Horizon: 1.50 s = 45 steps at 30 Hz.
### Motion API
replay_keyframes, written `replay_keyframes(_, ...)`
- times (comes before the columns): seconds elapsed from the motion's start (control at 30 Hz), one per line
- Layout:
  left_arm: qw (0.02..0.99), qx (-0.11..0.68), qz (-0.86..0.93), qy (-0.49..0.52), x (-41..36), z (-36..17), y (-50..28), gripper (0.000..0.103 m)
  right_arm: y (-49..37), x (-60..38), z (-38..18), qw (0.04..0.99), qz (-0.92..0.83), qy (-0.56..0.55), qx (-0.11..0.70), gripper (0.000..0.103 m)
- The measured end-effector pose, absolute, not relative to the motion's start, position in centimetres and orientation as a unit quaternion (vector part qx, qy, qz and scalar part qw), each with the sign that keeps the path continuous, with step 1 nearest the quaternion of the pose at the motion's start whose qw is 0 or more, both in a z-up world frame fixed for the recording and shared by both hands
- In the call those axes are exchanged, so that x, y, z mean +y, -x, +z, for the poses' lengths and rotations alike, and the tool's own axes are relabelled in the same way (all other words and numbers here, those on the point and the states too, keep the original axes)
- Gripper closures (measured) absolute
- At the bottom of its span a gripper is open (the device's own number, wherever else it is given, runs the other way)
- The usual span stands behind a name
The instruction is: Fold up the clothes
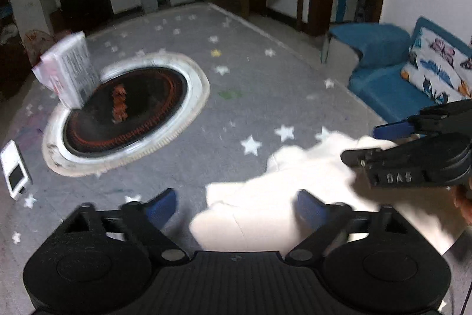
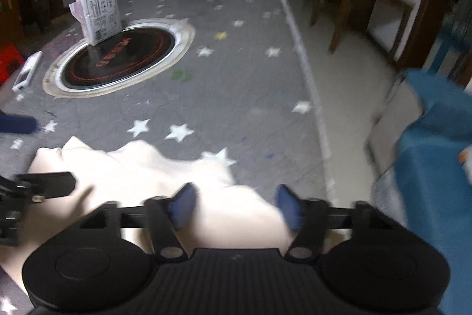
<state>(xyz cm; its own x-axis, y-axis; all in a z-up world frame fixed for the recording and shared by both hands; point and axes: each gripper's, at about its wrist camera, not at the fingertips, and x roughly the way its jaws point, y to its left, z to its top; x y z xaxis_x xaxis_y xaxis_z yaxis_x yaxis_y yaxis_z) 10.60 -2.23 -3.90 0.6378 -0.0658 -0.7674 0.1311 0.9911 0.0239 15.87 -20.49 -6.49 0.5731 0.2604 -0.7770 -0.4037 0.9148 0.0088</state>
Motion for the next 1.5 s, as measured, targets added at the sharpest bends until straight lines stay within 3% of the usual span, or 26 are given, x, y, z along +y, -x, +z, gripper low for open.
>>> replay_keyframes(0.03,0.9,0.431,-0.061,-0.035,-2.2,-4.3,-10.8,0.036,-16.0,-20.6,-6.6,0.88,0.195,0.071,0.426,0.061)
replay_keyframes(0.1,0.899,0.432,-0.069,-0.031,-2.2,-4.7,-10.7,0.06,-15.6,-20.6,-6.3,0.881,0.203,0.065,0.423,0.083)
replay_keyframes(0.17,0.902,0.424,-0.071,-0.033,-2.5,-4.2,-10.2,0.081,-15.0,-20.4,-6.0,0.884,0.204,0.075,0.415,0.089)
replay_keyframes(0.27,0.911,0.404,-0.068,-0.046,-3.0,-3.2,-9.3,0.093,-13.9,-20.4,-4.6,0.898,0.204,0.081,0.381,0.092)
replay_keyframes(0.37,0.92,0.384,-0.061,-0.041,-2.5,-1.7,-8.4,0.096,-12.8,-20.4,-2.2,0.912,0.21,0.077,0.344,0.093)
replay_keyframes(0.7,0.945,0.326,-0.032,0.015,2.1,3.8,-5.0,0.095,-4.6,-18.4,9.1,0.939,0.287,0.078,0.174,0.093)
replay_keyframes(0.87,0.956,0.291,-0.007,0.033,4.8,6.9,-2.7,0.091,1.2,-17.8,12.1,0.928,0.342,0.092,0.12,0.093)
replay_keyframes(0.97,0.96,0.276,0.003,0.038,6.2,8.1,-1.1,0.084,3.2,-17.9,12.5,0.92,0.359,0.097,0.123,0.093)
replay_keyframes(1.03,0.961,0.273,0.004,0.042,6.9,8.5,-0.1,0.074,3.9,-18.1,11.9,0.918,0.357,0.104,0.139,0.091)
replay_keyframes(1.1,0.96,0.279,0.003,0.039,7.0,8.3,0.8,0.058,4.2,-18.4,11.1,0.917,0.352,0.103,0.156,0.09)
replay_keyframes(1.3,0.948,0.317,-0.019,0.028,5.7,5.9,2.9,0.054,5.0,-18.8,9.1,0.917,0.332,0.104,0.194,0.087)
replay_keyframes(1.37,0.943,0.33,-0.028,0.033,5.3,4.9,3.4,0.053,5.4,-18.5,8.6,0.919,0.322,0.103,0.203,0.081)
replay_keyframes(1.43,0.939,0.34,-0.034,0.034,4.7,4.1,3.8,0.049,6.0,-18.9,7.8,0.921,0.312,0.098,0.213,0.064)
replay_keyframes(1.5,0.936,0.348,-0.04,0.035,4.1,3.3,4.4,0.047,6.7,-19.0,6.8,0.921,0.302,0.098,0.224,0.061)
